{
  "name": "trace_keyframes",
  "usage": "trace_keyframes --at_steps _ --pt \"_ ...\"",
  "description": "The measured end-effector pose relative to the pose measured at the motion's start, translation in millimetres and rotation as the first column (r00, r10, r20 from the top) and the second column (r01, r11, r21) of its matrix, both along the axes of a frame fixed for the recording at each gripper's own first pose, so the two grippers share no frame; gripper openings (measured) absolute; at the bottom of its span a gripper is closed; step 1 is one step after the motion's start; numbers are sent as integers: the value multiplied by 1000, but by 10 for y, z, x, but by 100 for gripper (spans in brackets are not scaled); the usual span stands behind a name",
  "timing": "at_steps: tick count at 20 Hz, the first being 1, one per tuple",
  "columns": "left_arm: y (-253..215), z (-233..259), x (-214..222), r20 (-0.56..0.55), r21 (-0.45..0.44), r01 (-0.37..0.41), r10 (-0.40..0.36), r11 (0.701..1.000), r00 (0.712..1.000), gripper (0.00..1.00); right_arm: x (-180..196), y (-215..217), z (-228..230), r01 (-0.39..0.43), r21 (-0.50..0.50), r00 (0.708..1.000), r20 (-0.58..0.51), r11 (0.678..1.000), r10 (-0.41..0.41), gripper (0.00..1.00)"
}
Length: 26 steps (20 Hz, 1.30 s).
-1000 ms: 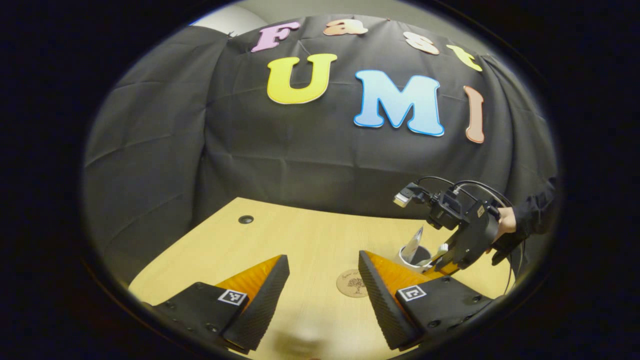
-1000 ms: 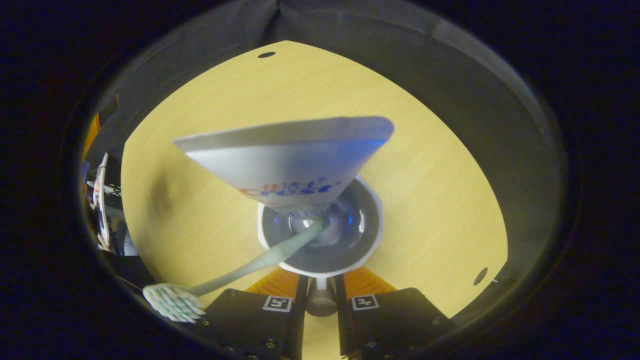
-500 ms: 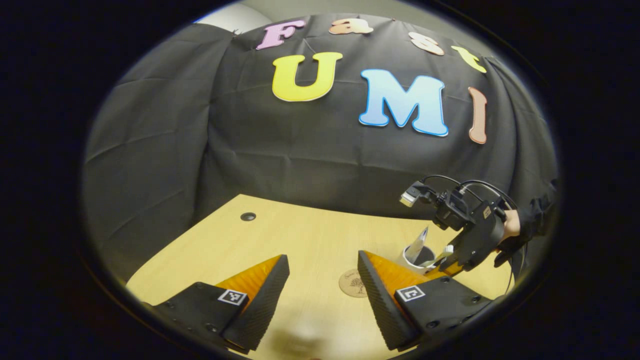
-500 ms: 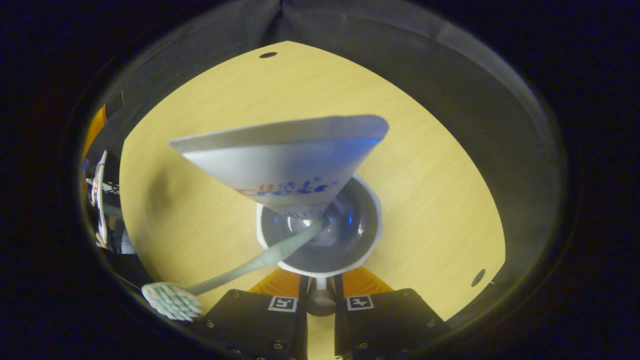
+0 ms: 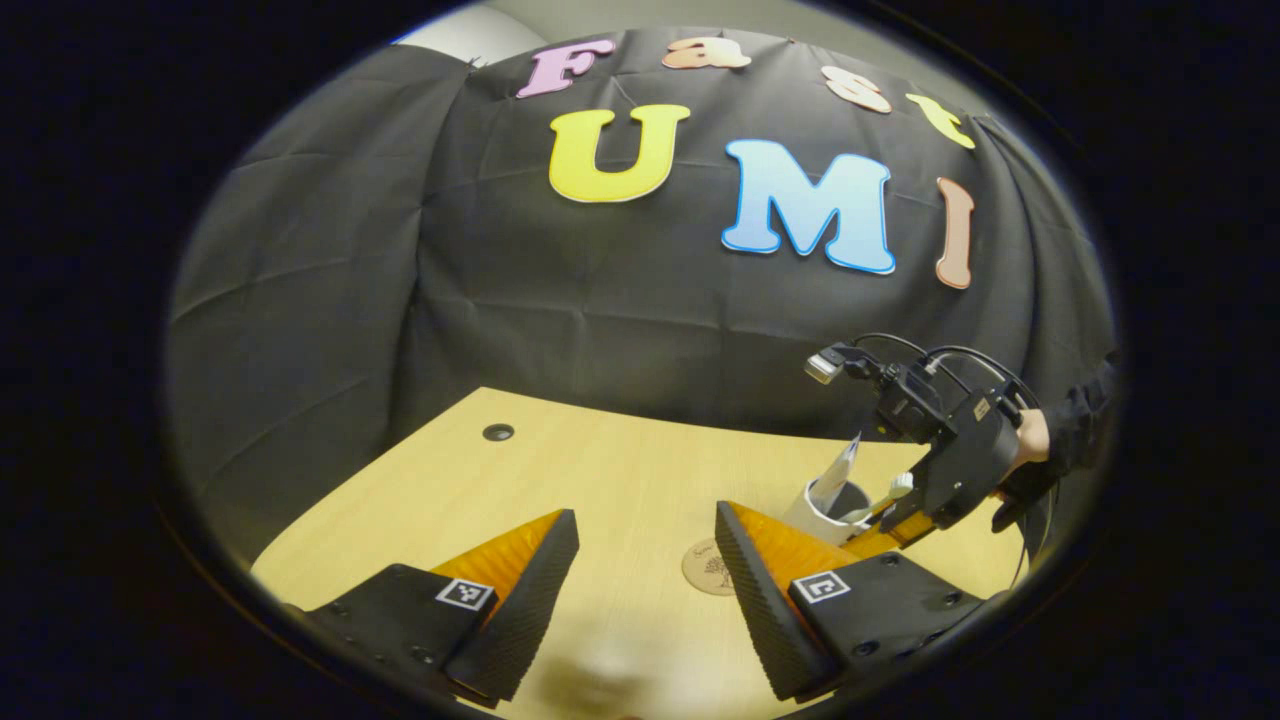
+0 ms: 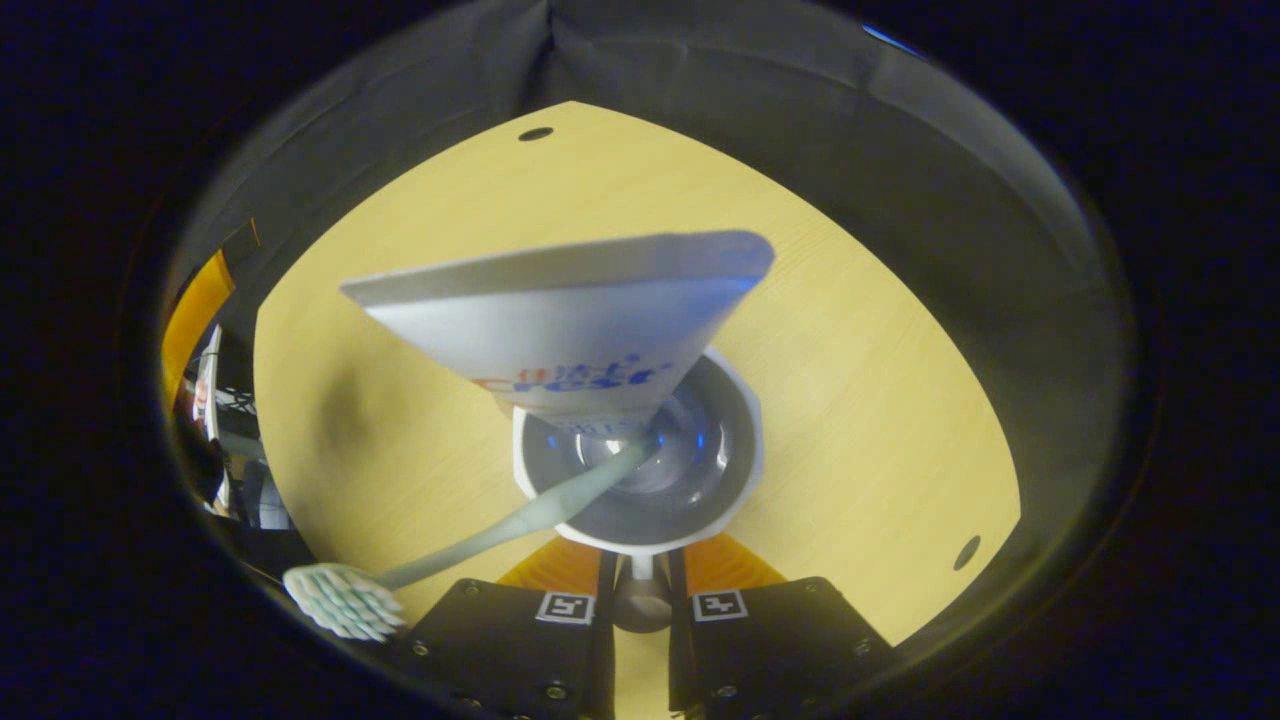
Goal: Put the toothbrush and toothpaste on the desktop into the cup, then pick up the cup and place it on the coaster on the desktop.
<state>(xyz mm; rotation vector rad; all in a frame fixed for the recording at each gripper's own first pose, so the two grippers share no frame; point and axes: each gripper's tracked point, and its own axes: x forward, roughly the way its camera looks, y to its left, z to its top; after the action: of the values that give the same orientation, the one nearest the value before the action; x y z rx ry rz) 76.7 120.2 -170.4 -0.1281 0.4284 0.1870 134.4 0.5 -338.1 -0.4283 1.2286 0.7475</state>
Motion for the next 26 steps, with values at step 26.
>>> trace_keyframes --at_steps 26 --pt "372 55 -192 -16 22 -71 71 997 997 93 5 740 -142 -56 -4 998 -31 998 56 22"
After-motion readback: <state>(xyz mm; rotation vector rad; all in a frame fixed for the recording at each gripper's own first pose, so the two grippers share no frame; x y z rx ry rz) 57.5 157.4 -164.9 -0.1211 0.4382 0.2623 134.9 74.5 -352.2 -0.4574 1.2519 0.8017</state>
